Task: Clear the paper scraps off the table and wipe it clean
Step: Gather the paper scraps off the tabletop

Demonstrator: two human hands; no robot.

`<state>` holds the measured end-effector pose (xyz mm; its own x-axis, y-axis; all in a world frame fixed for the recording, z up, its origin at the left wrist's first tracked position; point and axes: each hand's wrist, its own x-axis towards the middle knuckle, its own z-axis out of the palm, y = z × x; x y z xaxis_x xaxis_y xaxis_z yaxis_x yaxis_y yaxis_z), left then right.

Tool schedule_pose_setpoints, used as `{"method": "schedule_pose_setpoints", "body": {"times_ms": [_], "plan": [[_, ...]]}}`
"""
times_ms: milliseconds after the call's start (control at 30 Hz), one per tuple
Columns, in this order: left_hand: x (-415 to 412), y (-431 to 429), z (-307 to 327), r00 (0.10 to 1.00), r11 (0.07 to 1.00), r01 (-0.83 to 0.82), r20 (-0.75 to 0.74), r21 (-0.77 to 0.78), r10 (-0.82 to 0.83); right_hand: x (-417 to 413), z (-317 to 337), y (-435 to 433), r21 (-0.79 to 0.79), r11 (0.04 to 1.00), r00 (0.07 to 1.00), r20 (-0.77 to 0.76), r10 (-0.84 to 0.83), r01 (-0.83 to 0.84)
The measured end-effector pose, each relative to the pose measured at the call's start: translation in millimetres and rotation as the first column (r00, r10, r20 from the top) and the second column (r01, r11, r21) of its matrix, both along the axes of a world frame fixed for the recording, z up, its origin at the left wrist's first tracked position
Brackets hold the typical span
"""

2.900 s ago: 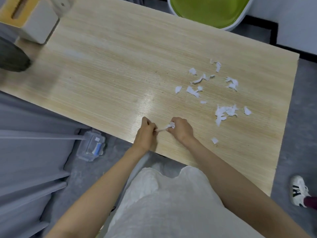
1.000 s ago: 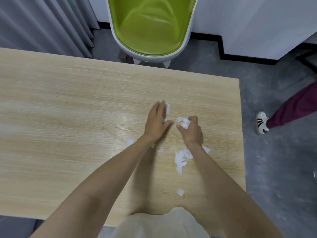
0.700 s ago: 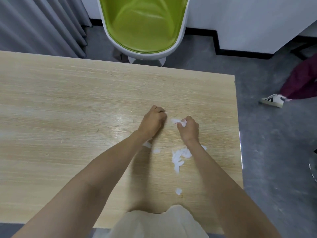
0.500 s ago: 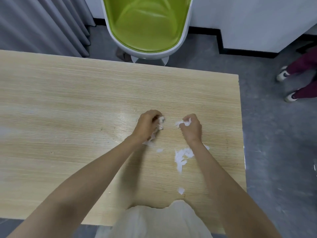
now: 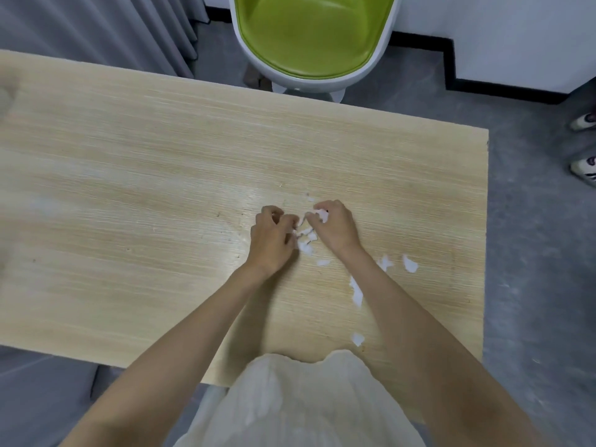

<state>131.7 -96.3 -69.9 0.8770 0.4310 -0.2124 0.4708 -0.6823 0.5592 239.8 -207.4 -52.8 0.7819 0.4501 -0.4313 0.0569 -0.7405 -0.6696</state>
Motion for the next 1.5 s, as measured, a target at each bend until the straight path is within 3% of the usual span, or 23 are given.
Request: {"method": "schedule_pose_setpoints", "body": {"times_ms": [100, 167, 233, 300, 433, 600, 667, 700, 800, 867, 967, 1100, 1267, 1433, 1500], "plan": [[-15, -5, 6, 0.999, 0.999, -0.033, -0.01, -0.028, 0.033, -22, -3, 1, -0.109, 0.972, 0.975, 0.053, 0.214, -0.208], [-23, -9, 12, 0.983, 0.978, -0.185, -0.03, -0.1, 0.183, -37, -4, 2, -0.149, 0.943, 0.949, 0.064, 0.309, -0.297], [-22, -15, 13, 0.921, 0.881, -0.388, -0.089, -0.271, 0.379, -47, -5, 2, -0.2, 0.916, 0.922, 0.104, 0.374, -0.349], [-18, -21, 14, 0.878, 0.774, -0.47, -0.142, -0.424, 0.456, -54, -6, 3, -0.248, 0.901, 0.905, 0.147, 0.399, -0.357], [-7, -30, 23, 0.875, 0.658, -0.458, -0.173, -0.598, 0.452, -57, -2, 7, -0.188, 0.97, 0.979, 0.105, 0.174, -0.153], [-7, -16, 27, 0.831, 0.405, -0.471, -0.241, -0.783, 0.501, -57, 0, 2, 0.003, 0.995, 0.995, -0.022, -0.1, 0.1], [-7, -8, 24, 0.844, 0.448, -0.442, -0.191, -0.777, 0.5, -56, 0, -5, 0.051, 0.984, 0.985, -0.034, -0.171, 0.173], [-6, -3, 22, 0.867, 0.535, -0.417, -0.144, -0.735, 0.478, -55, 0, -9, 0.076, 0.977, 0.98, -0.046, -0.196, 0.199], [8, 7, 14, 0.976, 0.887, -0.202, -0.014, -0.415, 0.215, -50, 3, -17, 0.159, 0.934, 0.941, -0.169, -0.294, 0.321], [18, 9, 10, 0.999, 0.978, -0.018, -0.046, -0.207, 0.009, -46, 8, -21, 0.163, 0.907, 0.906, -0.246, -0.343, 0.388], [25, 4, 8, 0.988, 0.989, 0.14, -0.065, -0.053, -0.143, -44, 12, -25, 0.124, 0.904, 0.898, -0.227, -0.376, 0.41], [26, 2, 12, 0.945, 0.949, 0.308, -0.094, -0.071, -0.314, -44, 11, -28, 0.129, 0.869, 0.865, -0.245, -0.438, 0.477], [49, 20, 25, 0.999, 0.961, 0.05, 0.028, -0.27, -0.044, -42, 8, -27, 0.057, 0.898, 0.895, -0.127, -0.427, 0.437], [85, 20, 22, 0.986, 0.979, 0.119, -0.094, -0.163, -0.135, -49, 7, -17, 0.037, 0.954, 0.954, -0.042, -0.295, 0.297], [88, 16, 20, 0.981, 0.983, 0.118, -0.134, -0.142, -0.137, -52, 4, -12, -0.042, 0.973, 0.974, 0.002, -0.227, 0.227]]}}
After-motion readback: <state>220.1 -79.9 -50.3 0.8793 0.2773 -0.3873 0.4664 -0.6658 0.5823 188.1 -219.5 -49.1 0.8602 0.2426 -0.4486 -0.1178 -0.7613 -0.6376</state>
